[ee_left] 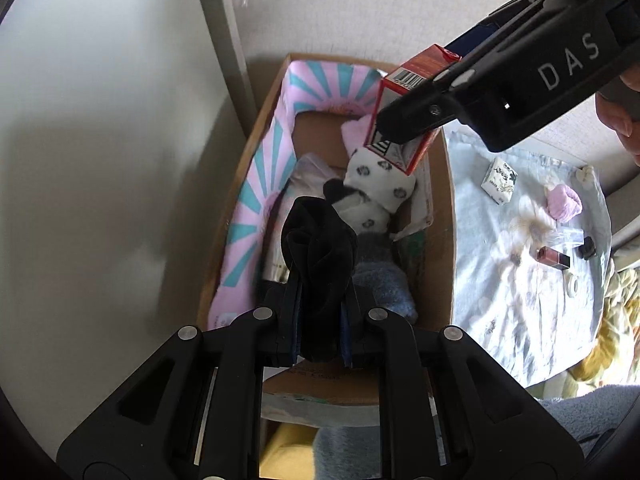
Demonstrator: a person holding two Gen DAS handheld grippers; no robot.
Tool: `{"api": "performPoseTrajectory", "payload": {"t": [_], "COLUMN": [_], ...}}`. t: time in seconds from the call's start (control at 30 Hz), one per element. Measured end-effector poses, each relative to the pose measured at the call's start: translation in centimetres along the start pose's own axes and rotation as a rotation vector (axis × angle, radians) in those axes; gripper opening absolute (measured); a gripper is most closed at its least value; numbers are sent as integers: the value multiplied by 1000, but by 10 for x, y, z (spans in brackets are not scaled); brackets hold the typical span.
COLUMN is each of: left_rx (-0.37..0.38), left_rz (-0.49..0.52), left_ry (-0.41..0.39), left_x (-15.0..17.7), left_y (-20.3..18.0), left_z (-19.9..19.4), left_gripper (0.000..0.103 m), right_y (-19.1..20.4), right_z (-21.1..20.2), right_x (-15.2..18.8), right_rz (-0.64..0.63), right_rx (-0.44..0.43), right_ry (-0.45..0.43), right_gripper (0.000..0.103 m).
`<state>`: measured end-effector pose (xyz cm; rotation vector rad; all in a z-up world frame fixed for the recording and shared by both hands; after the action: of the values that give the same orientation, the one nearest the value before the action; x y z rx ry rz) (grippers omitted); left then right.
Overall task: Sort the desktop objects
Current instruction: 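Carry the black sock and red carton with both tools over the box, then open both tools to release the sock and carton into the box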
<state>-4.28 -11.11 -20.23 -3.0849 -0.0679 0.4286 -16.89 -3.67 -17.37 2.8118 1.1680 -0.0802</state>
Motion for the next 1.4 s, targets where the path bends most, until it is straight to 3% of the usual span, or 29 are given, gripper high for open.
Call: {"api": "performPoseTrajectory", "payload": {"t": [0.23, 0.6, 0.67, 0.7, 0.77, 0.8, 0.83, 0.93, 1.1, 1.4], "left_rx": [4, 10, 38, 57, 56, 27, 2, -61, -110, -28], "left_rz": [-10, -6, 8, 26, 44, 56, 65, 112, 165, 182], "left_ry": [32, 29, 13, 8, 27, 36, 31, -23, -42, -75], "left_x": [2, -5, -7, -8, -9, -9, -9, -7, -6, -12], "left_y": [1, 4, 1, -2, -6, -8, -9, -14, -22, -35], "left_z": [14, 13, 10, 9, 10, 11, 11, 3, -4, -22], "left_gripper": [13, 13, 14, 19, 43, 78, 103, 103, 103, 103], "right_y": [6, 2, 2, 1, 2, 1, 1, -2, -12, -53], "right_z": [13, 28, 30, 31, 34, 35, 35, 33, 25, 10], "right_x": [-6, -4, -4, -4, -6, -6, -6, -6, -2, 35], "right_rz": [-18, -13, -9, -3, 13, 21, 31, 45, 75, 189], "right_rx": [-2, 2, 0, -5, -43, -58, -60, -38, 6, 83], "right_ry": [33, 94, 99, 102, 114, 113, 110, 71, 26, 25], "right_gripper": [86, 86, 86, 86, 86, 86, 87, 103, 103, 103]}}
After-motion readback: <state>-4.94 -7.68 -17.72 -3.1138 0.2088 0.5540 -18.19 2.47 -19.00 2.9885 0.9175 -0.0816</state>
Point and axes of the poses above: each gripper's, at about its wrist camera, not at the fingertips, and z roughly the way its jaws point, y to its left, x to its underside, the point moved 5 cm from there along z, roughly the way its jaws point, and after that the axes turned 6 degrees about y, right-handed, at the moved point
